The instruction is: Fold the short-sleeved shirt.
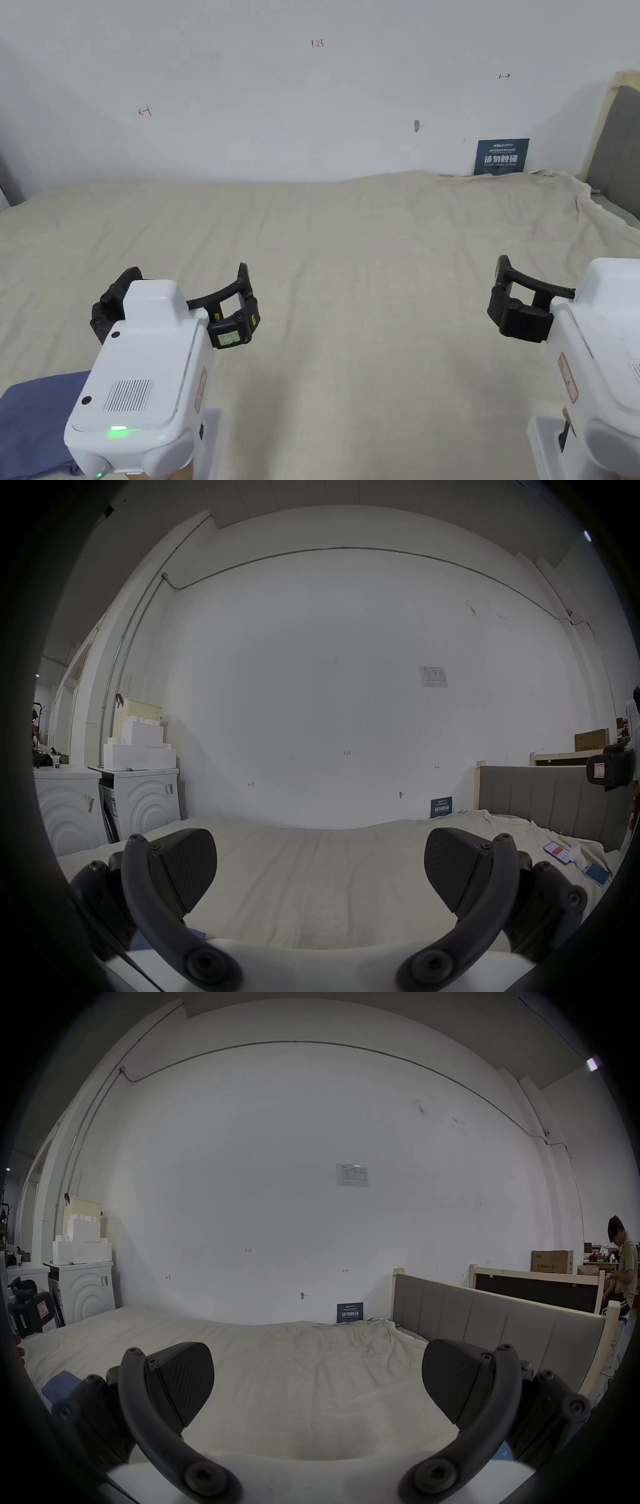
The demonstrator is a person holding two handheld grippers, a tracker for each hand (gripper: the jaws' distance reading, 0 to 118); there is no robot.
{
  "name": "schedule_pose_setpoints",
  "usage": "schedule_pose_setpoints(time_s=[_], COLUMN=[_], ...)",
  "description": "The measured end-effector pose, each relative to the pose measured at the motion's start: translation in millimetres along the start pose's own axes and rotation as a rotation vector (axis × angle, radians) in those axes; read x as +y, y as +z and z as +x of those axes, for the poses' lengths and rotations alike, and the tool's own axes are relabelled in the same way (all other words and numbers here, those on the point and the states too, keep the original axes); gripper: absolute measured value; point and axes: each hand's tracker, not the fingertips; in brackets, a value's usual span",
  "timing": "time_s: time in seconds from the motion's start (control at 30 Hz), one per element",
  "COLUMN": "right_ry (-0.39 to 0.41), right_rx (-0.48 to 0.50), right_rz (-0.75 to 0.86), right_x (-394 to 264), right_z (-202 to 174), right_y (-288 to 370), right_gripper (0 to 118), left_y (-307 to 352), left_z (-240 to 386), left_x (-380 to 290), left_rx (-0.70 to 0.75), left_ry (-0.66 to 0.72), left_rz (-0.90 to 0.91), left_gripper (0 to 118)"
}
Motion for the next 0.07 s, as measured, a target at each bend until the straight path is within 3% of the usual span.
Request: schedule_pose_setpoints(time_s=[0.07], right_ry=[-0.005], right_rx=[0.000], right_rz=[0.000], right_x=[0.8], right_z=[0.3], right_y=[0.8], right_gripper=[117], left_y=[0.1], left_z=[-0.1], left_x=[0.2], left_rx=[-0.003], left_ry=[0.004], left_rz=[0.003], left_gripper=[118])
